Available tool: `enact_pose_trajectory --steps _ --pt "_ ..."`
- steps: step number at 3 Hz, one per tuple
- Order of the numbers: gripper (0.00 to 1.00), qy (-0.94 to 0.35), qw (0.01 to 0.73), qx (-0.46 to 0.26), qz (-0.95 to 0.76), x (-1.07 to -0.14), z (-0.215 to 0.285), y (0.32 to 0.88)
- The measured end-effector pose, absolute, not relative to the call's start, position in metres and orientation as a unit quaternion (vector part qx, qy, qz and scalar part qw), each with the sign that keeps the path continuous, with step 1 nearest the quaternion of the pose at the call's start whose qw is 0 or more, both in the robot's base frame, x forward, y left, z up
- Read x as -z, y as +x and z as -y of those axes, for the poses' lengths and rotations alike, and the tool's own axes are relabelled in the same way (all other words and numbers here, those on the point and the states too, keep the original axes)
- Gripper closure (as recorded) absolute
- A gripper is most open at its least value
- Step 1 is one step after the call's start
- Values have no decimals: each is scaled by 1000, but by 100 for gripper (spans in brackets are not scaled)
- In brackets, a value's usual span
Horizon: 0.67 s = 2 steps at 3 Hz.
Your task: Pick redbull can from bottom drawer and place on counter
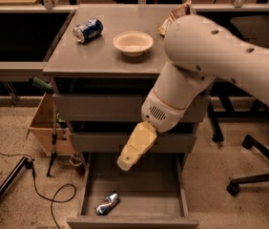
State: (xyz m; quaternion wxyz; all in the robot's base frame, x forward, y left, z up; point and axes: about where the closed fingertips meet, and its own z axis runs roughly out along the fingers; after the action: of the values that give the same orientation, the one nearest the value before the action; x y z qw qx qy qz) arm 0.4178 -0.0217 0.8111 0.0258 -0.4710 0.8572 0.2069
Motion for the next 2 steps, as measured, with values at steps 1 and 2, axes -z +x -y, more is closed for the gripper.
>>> enact_pose_trajectory --steps 1,2 --pt "0 -431 19 -211 -877 -804 19 416" --pt "0 -429 19 -214 -877 -805 19 416"
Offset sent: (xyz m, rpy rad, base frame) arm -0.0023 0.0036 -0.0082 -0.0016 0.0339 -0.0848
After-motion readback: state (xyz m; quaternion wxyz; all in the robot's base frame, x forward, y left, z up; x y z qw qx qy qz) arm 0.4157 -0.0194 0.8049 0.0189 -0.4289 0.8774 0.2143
